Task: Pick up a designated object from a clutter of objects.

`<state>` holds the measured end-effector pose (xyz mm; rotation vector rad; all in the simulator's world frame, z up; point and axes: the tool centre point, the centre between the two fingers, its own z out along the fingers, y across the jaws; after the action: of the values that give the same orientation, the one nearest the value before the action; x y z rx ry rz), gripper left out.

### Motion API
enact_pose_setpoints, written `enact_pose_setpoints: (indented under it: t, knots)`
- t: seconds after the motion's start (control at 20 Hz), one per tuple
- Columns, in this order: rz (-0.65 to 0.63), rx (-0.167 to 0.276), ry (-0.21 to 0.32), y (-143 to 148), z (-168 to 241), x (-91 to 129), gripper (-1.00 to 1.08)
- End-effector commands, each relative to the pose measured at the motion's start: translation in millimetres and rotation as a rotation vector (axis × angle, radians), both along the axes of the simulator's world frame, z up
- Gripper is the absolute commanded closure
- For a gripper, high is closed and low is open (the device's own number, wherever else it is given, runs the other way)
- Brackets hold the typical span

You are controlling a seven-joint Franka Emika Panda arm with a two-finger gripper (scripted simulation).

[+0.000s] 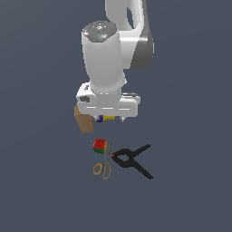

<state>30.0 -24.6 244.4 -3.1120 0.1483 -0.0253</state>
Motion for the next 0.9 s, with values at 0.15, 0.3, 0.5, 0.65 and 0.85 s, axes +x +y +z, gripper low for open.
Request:
enact_pose_setpoints:
  t: [0.15, 0.3, 0.5, 0.65, 0.85]
  knots:
    - [-0.035, -0.007, 0.007, -22, -61, 12, -0.92]
    - [-0.051, -0.012, 0.011, -33, -91, 15, -0.92]
    - [-0.069, -0.017, 0.014, -44, -123, 16, -0.92]
    - [-0.078, -0.02, 0.016, -51, -141, 16, -0.92]
    - [-0.086, -0.023, 0.018, -56, -156, 15, -0.92]
